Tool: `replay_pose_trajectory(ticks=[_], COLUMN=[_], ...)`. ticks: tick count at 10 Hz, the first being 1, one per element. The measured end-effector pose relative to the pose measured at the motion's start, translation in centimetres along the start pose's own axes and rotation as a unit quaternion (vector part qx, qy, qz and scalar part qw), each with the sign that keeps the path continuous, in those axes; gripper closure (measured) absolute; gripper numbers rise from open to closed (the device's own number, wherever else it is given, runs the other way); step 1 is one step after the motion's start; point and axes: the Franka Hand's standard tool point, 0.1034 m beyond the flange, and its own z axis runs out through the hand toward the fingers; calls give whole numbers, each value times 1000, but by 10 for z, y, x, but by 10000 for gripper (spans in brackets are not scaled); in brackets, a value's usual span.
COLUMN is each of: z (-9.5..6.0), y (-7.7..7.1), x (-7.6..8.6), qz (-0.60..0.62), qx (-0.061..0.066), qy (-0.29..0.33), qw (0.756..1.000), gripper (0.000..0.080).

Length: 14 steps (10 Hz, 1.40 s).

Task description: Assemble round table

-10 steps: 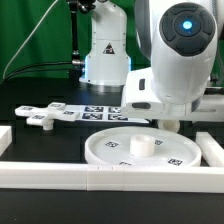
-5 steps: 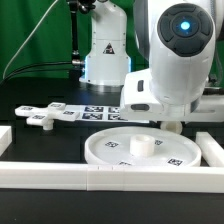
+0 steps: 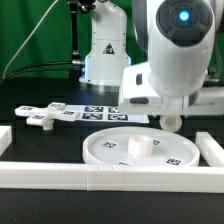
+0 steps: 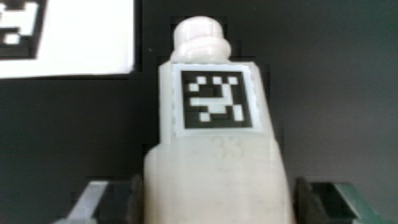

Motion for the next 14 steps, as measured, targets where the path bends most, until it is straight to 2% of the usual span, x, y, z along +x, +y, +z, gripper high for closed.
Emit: replay_pose_trajectory(ticks=[2, 3, 4, 6, 7, 8, 9, 10, 12, 13, 14], z=[-28, -43, -52, -50, -49, -49, -47, -53, -71, -81, -76], y=[3, 3, 4, 0, -2, -1, -2, 3, 4, 7, -1], x=[-24, -32, -35, -36, -36, -36, -36, -39, -48, -55, -54], qz=[-4, -11, -17, -18, -20, -20, -28, -40, -55, -61, -64], qx=[0, 0, 1, -5, -5, -10, -36, -78, -143, -208, -221], qy=[-7, 2, 8, 9, 9, 9, 11, 6, -2, -14, -16], qw=[1000, 1000, 1000, 1000, 1000, 1000, 999, 996, 988, 976, 973], gripper=[394, 393, 393, 393, 393, 393, 393, 393, 393, 393, 393])
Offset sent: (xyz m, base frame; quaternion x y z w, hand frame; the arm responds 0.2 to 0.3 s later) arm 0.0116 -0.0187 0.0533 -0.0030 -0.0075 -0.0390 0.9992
